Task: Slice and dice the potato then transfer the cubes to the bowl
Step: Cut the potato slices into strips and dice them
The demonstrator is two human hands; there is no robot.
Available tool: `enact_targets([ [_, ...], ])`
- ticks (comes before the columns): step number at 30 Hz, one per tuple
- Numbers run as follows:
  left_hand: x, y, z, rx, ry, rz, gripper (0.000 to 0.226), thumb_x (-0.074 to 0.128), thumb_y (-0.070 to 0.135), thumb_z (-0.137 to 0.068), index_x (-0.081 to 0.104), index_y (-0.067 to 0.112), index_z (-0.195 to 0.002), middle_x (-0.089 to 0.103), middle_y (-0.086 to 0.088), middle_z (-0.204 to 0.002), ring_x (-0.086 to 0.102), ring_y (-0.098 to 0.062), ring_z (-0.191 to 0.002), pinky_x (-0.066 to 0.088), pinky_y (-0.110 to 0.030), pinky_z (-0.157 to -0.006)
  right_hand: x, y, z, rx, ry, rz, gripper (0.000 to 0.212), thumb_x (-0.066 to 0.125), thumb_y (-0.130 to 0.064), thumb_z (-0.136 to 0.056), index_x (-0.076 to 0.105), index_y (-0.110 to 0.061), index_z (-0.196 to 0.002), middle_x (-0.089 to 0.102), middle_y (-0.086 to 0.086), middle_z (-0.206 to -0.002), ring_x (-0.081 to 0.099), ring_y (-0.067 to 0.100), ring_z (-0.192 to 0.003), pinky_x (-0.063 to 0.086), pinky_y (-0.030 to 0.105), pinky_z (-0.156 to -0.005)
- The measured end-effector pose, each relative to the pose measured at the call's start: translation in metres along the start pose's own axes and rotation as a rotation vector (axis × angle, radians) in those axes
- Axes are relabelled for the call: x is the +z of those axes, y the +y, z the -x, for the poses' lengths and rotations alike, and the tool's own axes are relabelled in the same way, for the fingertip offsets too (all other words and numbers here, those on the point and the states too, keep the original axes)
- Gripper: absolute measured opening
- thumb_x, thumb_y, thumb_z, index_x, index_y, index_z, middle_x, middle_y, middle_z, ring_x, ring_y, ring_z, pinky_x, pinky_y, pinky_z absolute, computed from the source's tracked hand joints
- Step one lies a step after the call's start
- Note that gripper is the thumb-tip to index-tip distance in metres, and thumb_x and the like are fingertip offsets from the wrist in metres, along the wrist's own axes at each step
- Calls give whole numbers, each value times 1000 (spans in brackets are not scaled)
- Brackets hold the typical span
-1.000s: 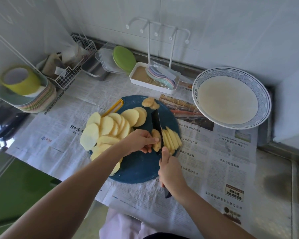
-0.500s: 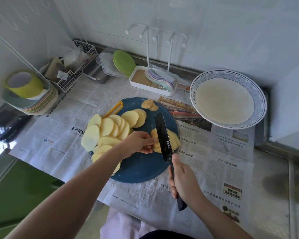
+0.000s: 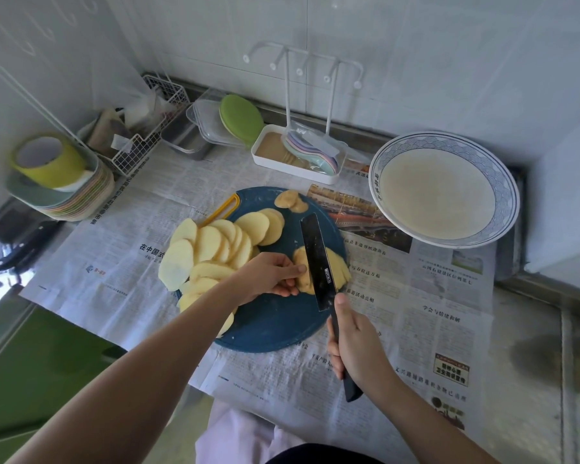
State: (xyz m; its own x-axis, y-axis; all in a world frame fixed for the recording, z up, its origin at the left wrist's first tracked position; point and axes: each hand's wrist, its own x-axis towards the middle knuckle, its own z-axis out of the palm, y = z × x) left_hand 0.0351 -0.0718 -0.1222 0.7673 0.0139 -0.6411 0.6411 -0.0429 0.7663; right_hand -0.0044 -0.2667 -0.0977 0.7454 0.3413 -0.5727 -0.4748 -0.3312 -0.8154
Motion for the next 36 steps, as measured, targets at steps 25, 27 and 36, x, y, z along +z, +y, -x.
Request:
enact_targets([
  [25,-5,4,-6,-25,-42,-159,27,64,20,-91,51,9,-70,57,-4,-57,50,-15,-53,43,-21,-53,19,19,-17,111,-29,-124,54,32,-64,-83,36,-15,-63,31,1,-47,25,15,-37,22,24,-40],
  [27,-5,4,-6,-23,-41,-152,27,64,20,-91,51,9,-70,57,-4,-56,50,-14,-53,42,-21,-53,18,19,-17,113,-25,-105,55,31,-65,-86,37,-16,-61,33,-1,-44,27,14,-36,24,24,-40],
  [36,-2,3,-1,-13,-6,-186,28,64,23,-92,55,9,-69,57,-3,-57,49,-13,-52,43,-21,-55,38,19,-44,39,78,166,57,23,-51,-100,31,-15,-57,26,-7,-39,25,11,-33,24,27,-38],
])
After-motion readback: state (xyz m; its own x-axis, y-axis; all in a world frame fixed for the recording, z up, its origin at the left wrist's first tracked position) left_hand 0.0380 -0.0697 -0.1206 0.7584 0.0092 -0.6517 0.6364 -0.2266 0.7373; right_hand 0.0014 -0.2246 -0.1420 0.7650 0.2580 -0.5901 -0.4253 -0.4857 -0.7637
